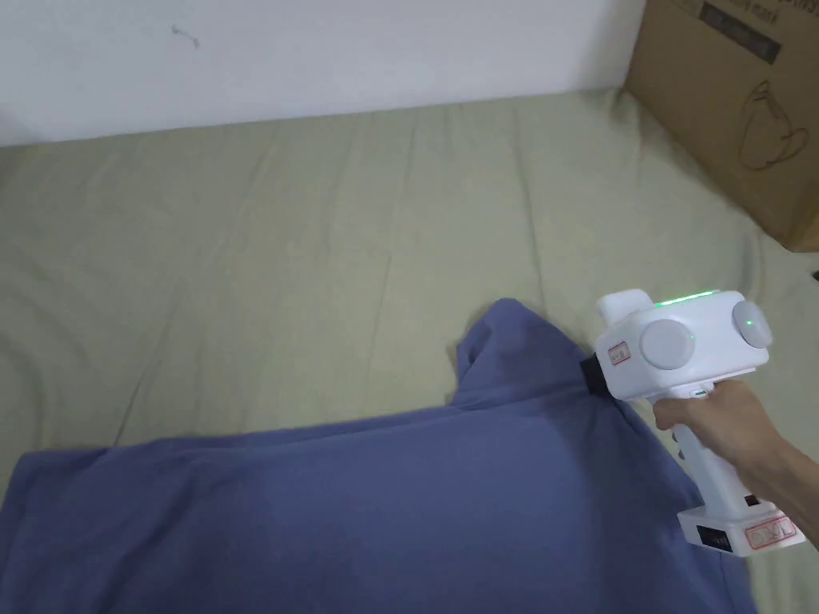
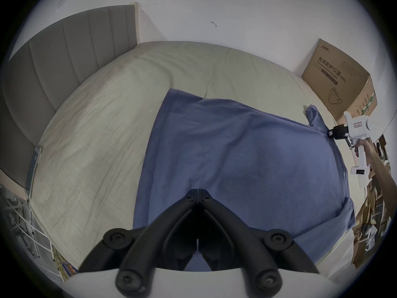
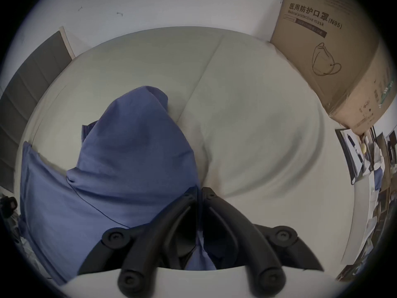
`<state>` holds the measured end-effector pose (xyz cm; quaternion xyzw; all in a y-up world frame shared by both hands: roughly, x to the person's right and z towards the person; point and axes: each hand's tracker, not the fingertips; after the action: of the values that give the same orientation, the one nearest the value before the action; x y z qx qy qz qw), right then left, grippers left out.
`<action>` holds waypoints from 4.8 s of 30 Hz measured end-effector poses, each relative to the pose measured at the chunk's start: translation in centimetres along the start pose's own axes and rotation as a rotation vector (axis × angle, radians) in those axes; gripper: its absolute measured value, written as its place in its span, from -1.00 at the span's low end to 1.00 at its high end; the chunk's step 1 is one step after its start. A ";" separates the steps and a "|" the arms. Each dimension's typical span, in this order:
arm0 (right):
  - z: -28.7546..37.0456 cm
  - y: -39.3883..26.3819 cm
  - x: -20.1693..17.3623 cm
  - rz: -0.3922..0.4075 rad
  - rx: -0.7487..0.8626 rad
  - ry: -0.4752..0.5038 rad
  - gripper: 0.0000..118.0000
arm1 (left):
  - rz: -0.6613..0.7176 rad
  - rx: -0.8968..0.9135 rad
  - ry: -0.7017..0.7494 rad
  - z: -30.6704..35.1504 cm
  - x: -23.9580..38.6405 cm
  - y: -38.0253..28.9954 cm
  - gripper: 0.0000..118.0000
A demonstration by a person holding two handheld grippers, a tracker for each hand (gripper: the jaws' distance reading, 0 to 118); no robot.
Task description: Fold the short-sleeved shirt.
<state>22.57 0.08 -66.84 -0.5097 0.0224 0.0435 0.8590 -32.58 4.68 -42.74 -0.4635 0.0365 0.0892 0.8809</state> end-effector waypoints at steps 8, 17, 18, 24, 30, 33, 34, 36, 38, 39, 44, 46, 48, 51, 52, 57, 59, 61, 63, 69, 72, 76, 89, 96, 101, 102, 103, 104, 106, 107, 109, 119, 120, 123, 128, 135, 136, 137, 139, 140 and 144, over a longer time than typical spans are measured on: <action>-0.4 0.2 -0.6 0.003 -0.014 -0.029 -0.96 | -0.074 -0.027 -0.086 -5.6 -1.0 7.9 0.98; -0.3 -0.1 -1.4 0.034 -0.016 -0.049 -0.96 | -0.033 -0.037 0.078 -15.0 -2.8 15.4 0.95; -0.3 -0.2 -1.5 0.041 -0.016 -0.052 -0.96 | -0.036 -0.036 0.098 -15.6 -3.0 15.8 0.94; 0.2 -0.3 -2.0 0.068 -0.009 -0.071 -0.96 | -0.178 -0.073 0.129 -17.1 -1.8 16.2 -0.64; 2.7 0.2 -0.9 0.054 0.035 -0.039 -0.97 | -0.237 -0.079 0.121 -14.2 0.2 16.4 -0.97; 5.8 0.4 0.1 0.015 0.072 0.010 -0.97 | -0.240 -0.050 0.097 -11.1 -0.3 16.9 -0.97; 6.8 0.3 0.4 0.002 0.085 0.024 -0.97 | -0.233 -0.035 0.083 -10.0 -0.5 17.1 -0.97; 8.9 -0.2 0.7 0.008 0.110 0.022 -0.97 | -0.222 -0.009 0.060 -7.7 -1.3 17.1 -0.97; 11.0 -1.1 0.8 0.020 0.132 0.018 -0.97 | -0.215 0.009 0.053 -5.3 -1.7 16.7 -0.97; 12.1 -1.7 0.9 0.022 0.143 0.017 -0.97 | -0.216 0.023 0.051 -3.9 -1.9 16.2 -0.97; 18.2 -6.2 1.1 0.032 0.195 0.035 -0.97 | -0.202 0.083 0.012 2.8 -3.4 11.8 -0.97; 20.4 -8.8 1.0 0.026 0.198 0.043 -0.97 | -0.206 0.088 0.012 4.8 -3.8 9.5 -0.97; 22.2 -11.6 0.6 0.035 0.198 0.047 -0.97 | -0.207 0.090 0.015 5.9 -4.7 7.2 -0.97; 23.3 -16.5 0.6 0.030 0.161 0.049 -0.97 | -0.172 0.073 -0.004 7.5 -5.6 2.8 -0.97; 23.5 -18.1 0.5 0.025 0.145 0.051 -0.97 | -0.157 0.067 -0.009 7.3 -6.1 1.5 -0.97; 22.1 -26.6 -0.5 -0.005 0.018 0.032 -0.97 | -0.060 -0.022 -0.039 6.7 -8.1 -5.7 -0.97; 20.5 -29.1 -0.6 -0.047 -0.020 0.041 -0.97 | -0.026 -0.046 -0.037 5.9 -8.9 -7.8 -0.97; 19.4 -30.7 -0.6 -0.077 -0.047 0.050 -0.97 | 0.014 -0.075 -0.039 4.7 -10.0 -9.0 -0.97; 18.9 -31.4 -0.6 -0.094 -0.051 0.047 -0.97 | 0.010 -0.070 -0.044 4.6 -10.3 -9.7 -0.83; 19.6 -30.8 -0.9 -0.111 0.018 -0.008 0.59 | 0.004 -0.039 0.040 5.9 -10.3 -9.2 0.81; 21.8 -30.3 -1.8 -0.101 0.088 -0.016 0.52 | 0.136 0.036 -0.060 8.3 -11.8 -9.5 0.81; 24.8 -29.6 -4.0 -0.119 0.237 0.020 0.42 | 0.233 0.084 -0.074 10.5 -11.4 -10.5 0.80; 25.5 -28.8 -14.2 -0.010 0.328 0.216 -1.00 | 0.401 0.076 -0.151 11.5 -12.2 -16.1 -1.00; 24.8 -28.1 -15.5 0.013 0.288 0.231 -1.00 | 0.533 0.124 -0.291 11.7 -13.5 -14.4 -0.02; 24.3 -27.6 -16.6 0.044 0.254 0.226 -1.00 | 0.609 0.032 -0.463 6.8 -15.6 -13.0 0.87; 24.2 -27.5 -16.8 0.051 0.248 0.225 -1.00 | 0.612 0.002 -0.486 5.8 -15.8 -12.7 0.87; 24.3 -27.3 -16.9 0.057 0.244 0.225 -1.00 | 0.625 -0.014 -0.500 4.7 -15.9 -12.4 0.87; 24.2 -27.2 -17.1 0.062 0.242 0.225 -1.00 | 0.627 -0.034 -0.518 4.1 -15.7 -12.1 0.87; 24.1 -26.8 -17.4 0.067 0.231 0.222 -1.00 | 0.625 -0.104 -0.503 2.4 -16.0 -11.1 0.87; 24.0 -26.7 -17.4 0.067 0.227 0.224 -1.00 | 0.610 -0.114 -0.548 1.8 -16.2 -10.7 0.88; 23.8 -26.3 -17.6 0.065 0.220 0.224 -1.00 | 0.629 -0.101 -0.638 1.4 -17.1 -10.0 0.88; 21.9 -25.6 -19.2 0.073 0.173 0.261 -1.00 | 0.690 -0.162 -0.929 -2.8 -15.9 -8.6 0.87; 21.8 -25.7 -19.3 0.076 0.170 0.262 -1.00 | 0.690 -0.173 -0.934 -3.3 -15.7 -8.4 0.86; 21.8 -25.6 -19.5 0.077 0.162 0.263 -1.00 | 0.650 -0.196 -0.915 -3.4 -14.5 -7.4 0.73; 21.6 -25.9 -18.3 0.038 0.153 0.272 -1.00 | 0.576 -0.315 -0.668 -3.5 -14.6 -7.5 -0.86; 22.4 -26.3 -16.2 -0.021 0.173 0.266 -1.00 | 0.528 -0.218 -0.607 1.5 -12.4 -5.6 -0.86; 22.6 -26.4 -15.8 -0.030 0.180 0.261 -1.00 | 0.487 -0.201 -0.590 2.7 -11.4 -4.9 -0.86; 22.7 -26.5 -15.3 -0.043 0.188 0.260 -1.00 | 0.457 -0.197 -0.551 4.0 -10.3 -4.2 -0.86; 23.0 -26.8 -14.1 -0.082 0.201 0.262 -1.00 | 0.383 -0.149 -0.473 7.0 -7.1 -2.7 -0.86; 23.0 -26.9 -13.7 -0.089 0.207 0.265 -1.00 | 0.357 -0.142 -0.455 7.9 -5.7 -2.2 -0.86; 23.5 -27.4 -11.4 -0.112 0.239 0.238 -1.00 | 0.194 -0.154 -0.458 10.6 2.5 -0.4 -0.86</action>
<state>13.75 7.07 -30.73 -0.4059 0.1003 -0.0679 0.9059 -30.21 13.47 -36.78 -0.4914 -0.1265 0.2784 0.8155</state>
